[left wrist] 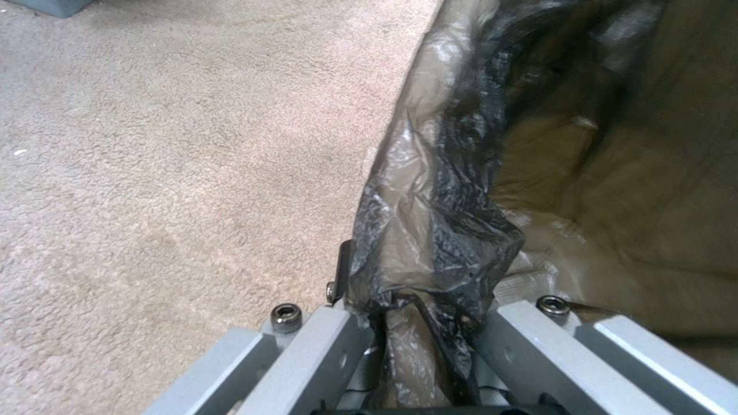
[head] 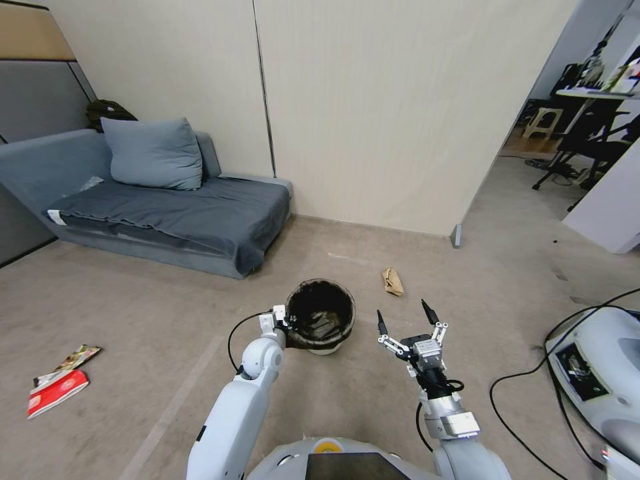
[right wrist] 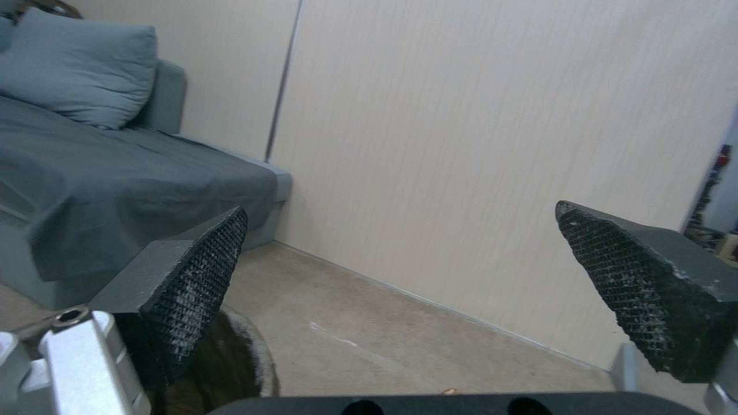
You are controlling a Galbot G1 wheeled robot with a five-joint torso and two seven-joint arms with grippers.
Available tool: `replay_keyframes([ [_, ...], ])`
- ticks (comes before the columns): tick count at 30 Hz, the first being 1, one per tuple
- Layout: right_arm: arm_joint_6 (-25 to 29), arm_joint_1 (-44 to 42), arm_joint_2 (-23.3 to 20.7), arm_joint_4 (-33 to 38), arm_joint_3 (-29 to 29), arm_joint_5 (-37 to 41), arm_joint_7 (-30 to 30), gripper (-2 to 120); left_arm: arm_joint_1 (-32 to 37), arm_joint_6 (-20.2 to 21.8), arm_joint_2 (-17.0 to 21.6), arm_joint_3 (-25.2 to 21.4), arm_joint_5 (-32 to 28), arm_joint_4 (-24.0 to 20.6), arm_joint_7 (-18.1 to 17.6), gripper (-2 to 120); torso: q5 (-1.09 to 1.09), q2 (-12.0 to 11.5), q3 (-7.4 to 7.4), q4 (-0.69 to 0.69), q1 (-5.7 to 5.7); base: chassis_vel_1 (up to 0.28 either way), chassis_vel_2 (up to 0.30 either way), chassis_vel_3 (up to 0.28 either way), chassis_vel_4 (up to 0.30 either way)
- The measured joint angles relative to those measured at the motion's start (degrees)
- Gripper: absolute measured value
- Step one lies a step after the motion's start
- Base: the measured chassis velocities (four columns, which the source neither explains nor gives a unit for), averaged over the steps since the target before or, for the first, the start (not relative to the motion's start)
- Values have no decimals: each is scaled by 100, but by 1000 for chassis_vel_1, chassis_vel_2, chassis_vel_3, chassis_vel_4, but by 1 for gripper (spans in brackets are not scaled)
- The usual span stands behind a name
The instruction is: Pick up the trash bin, then pick up the garbage from the floor and place it into the trash bin.
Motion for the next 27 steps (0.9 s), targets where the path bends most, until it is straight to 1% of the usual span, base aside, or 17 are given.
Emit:
replay_keyframes([
  [1, -27, 4, 0, 25, -7, -78, 173, 100, 19, 29, -14, -11, 4, -36, -42, 2, -2, 0, 1, -1, 0, 0, 0, 0, 0],
  [2, -34, 5, 0, 28, -8, -98, 215, 100, 34, 46, -25, -25, 15, -62, -63, 2, -2, 0, 1, -1, 0, 0, 0, 0, 0],
  [8, -26, 9, 0, 33, -14, -101, 261, 100, 122, 79, -67, -91, 107, -234, -77, 2, -4, -1, 2, -4, 1, 0, 0, 0, 0],
  [9, 96, 27, 0, 31, -37, 30, 306, 100, 196, 79, -111, -168, 255, -395, -25, 2, -5, -1, 3, -4, 1, 0, 0, 0, 0],
  [10, 96, 27, 0, 31, -37, 30, 306, 100, 196, 79, -111, -168, 255, -395, -25, 2, -5, -1, 3, -4, 1, 0, 0, 0, 0],
  [12, 166, 37, 0, 23, -49, 112, 331, 100, 276, 40, -146, -248, 432, -587, 4, 2, 1, -1, 2, -4, 1, 0, 0, 0, 0],
  [14, 196, 40, 0, 18, -53, 148, 338, 100, 469, -54, -202, -384, 785, -928, 66, 2, 0, -1, 2, 0, 1, 0, 0, 0, 0],
  [15, 196, 40, 0, 18, -53, 148, 338, 100, 469, -54, -202, -384, 785, -928, 66, 2, 0, -1, 2, 0, 1, 0, 0, 0, 0],
  [16, 198, 40, 0, 17, -54, 151, 338, 100, 551, -90, -215, -419, 905, -1045, 98, 2, 0, -1, 2, 0, 1, 0, 0, 0, 0],
  [18, 217, 44, 0, 13, -57, 165, 338, 100, 815, -165, -221, -524, 1154, -1432, 160, 2, 0, -1, 1, -1, 1, 0, 0, 0, 0],
  [19, 217, 44, 0, 13, -57, 165, 338, 100, 815, -165, -221, -524, 1154, -1432, 160, 2, 0, -1, 1, -1, 1, 0, 0, 0, 0],
  [20, 229, 50, 0, 9, -59, 172, 336, 100, 911, -180, -208, -560, 1201, -1569, 164, 2, 1, -1, 1, -1, 1, 0, 0, 0, 0],
  [21, 319, 83, 0, -25, -87, 232, 283, 100, 1107, -190, -173, -630, 1280, -1854, 168, 2, 0, -1, 1, 1, 1, 0, 0, 0, 0],
  [22, 369, 103, 0, -44, -107, 265, 248, 100, 1212, -194, -148, -667, 1323, -2043, 169, 2, 0, -1, 1, 1, 1, 0, 0, 0, 0],
  [23, 369, 103, 0, -44, -107, 265, 248, 100, 1212, -194, -148, -667, 1323, -2043, 169, 2, 0, -1, 1, 1, 1, 0, 0, 0, 0],
  [26, 414, 119, 0, -64, -113, 297, 209, 100, 1633, -209, -53, -776, 1522, -2806, 158, 2, 1, -1, 1, 0, 1, 0, 0, 0, 0],
  [27, 414, 119, 0, -64, -113, 297, 209, 100, 1633, -209, -53, -776, 1522, -2806, 158, 2, 1, -1, 1, 0, 1, 0, 0, 0, 0],
])
